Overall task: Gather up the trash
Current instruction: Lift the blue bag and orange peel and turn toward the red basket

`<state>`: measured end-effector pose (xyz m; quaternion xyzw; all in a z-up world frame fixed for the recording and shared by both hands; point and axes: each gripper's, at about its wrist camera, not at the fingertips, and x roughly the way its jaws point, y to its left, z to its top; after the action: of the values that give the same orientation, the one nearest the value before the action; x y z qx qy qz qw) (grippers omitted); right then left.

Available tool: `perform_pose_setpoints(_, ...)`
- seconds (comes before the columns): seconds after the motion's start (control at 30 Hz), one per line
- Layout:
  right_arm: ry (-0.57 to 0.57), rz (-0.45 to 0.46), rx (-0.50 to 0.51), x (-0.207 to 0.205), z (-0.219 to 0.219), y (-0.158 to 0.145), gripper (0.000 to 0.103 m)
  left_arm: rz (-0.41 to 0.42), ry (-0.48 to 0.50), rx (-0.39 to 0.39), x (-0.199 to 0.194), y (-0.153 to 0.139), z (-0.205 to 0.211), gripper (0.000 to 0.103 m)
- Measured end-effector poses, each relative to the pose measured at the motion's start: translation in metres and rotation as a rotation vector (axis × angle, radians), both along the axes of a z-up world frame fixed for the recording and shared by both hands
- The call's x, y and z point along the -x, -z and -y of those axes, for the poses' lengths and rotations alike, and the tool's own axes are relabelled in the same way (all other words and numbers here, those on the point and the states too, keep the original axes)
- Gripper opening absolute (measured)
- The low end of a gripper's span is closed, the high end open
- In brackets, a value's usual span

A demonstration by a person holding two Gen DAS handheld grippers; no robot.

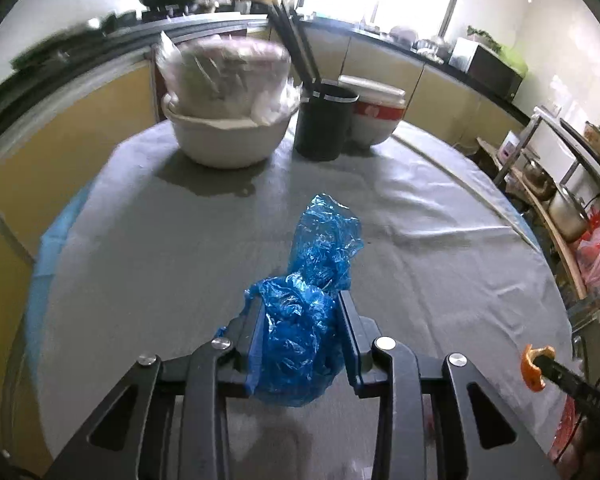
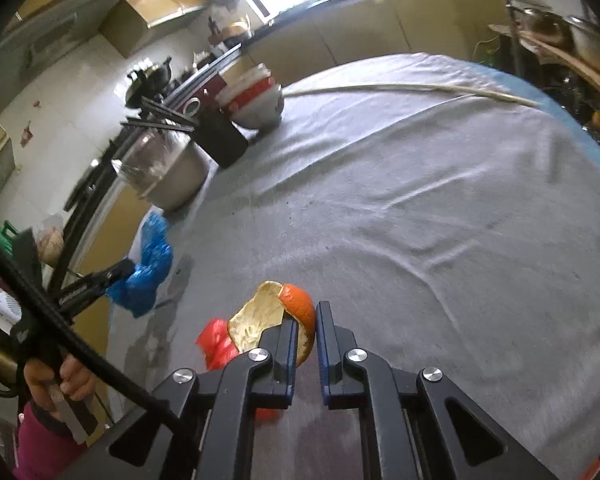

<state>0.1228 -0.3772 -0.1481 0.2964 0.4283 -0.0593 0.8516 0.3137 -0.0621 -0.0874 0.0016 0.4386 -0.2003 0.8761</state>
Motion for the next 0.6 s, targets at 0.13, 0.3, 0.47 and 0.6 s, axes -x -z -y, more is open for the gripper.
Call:
perform_pose_setpoints(0.13, 0.028, 0.027, -0.01, 0.04, 0.001, -0.013, 0.009, 0.064, 0.013, -0.004, 0.054, -0.025, -0.015, 0.035)
perform_pose_setpoints(0.3, 0.055, 0.058, -0.026, 0.087, -0.003, -0.022, 0.009, 0.123, 0.041, 0.041, 0.129, -0.047, -0.035, 0.035)
perform_pose_setpoints(0.47, 0.053, 0.057, -0.036, 0.103, -0.005, -0.023, 0.009, 0.081, 0.046, 0.103, 0.171, -0.042, -0.041, 0.035)
perform_pose_setpoints(0.6, 0.048, 0.059, -0.041, 0.109, -0.006, -0.026, 0.009, 0.059, 0.075, 0.125, 0.199, -0.035, -0.034, 0.035)
